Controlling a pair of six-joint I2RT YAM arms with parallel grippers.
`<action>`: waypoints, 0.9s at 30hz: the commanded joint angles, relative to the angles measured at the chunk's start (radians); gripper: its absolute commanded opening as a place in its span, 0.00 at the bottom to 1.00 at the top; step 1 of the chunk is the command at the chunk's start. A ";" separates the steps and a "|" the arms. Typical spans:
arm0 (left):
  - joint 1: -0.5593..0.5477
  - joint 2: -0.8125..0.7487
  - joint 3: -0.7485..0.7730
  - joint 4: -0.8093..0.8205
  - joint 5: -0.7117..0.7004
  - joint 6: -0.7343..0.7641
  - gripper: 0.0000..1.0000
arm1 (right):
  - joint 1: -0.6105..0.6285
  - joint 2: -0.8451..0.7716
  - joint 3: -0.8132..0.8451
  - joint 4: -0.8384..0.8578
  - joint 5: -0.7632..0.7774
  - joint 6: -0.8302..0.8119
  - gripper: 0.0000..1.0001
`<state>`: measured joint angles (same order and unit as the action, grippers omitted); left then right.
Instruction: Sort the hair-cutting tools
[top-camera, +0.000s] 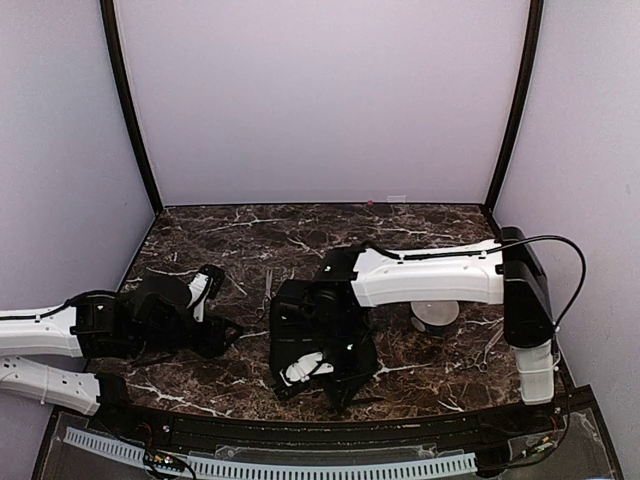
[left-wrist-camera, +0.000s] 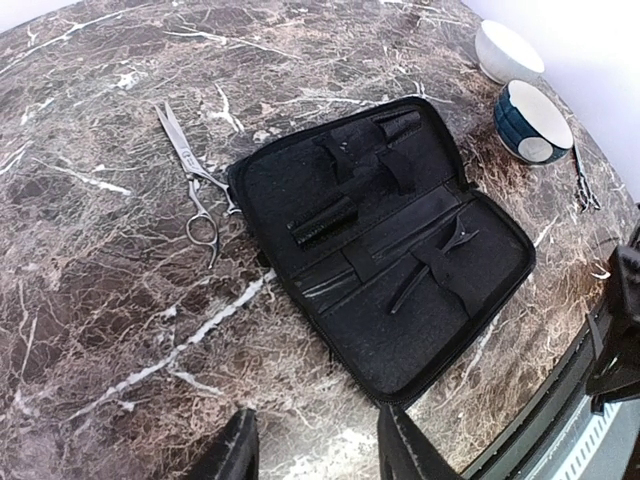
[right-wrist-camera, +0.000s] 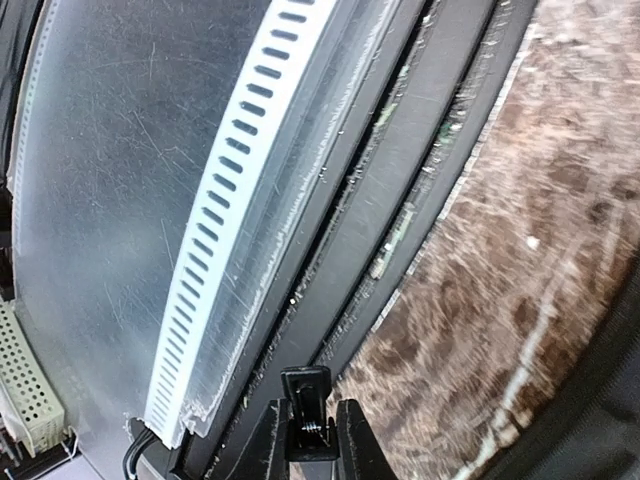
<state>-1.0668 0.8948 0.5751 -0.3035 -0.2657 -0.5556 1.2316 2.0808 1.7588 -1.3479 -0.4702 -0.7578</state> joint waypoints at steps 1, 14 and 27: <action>-0.001 -0.067 -0.038 -0.041 -0.027 -0.024 0.42 | 0.010 0.082 -0.012 -0.036 -0.031 0.001 0.08; -0.001 -0.077 -0.096 0.001 -0.003 -0.014 0.42 | 0.010 0.223 0.063 -0.041 0.050 0.028 0.08; -0.001 -0.016 -0.100 0.057 0.021 0.016 0.44 | -0.025 0.272 0.154 -0.050 0.121 0.017 0.24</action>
<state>-1.0668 0.8589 0.4904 -0.2802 -0.2646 -0.5568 1.2247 2.3436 1.8786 -1.3941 -0.3798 -0.7334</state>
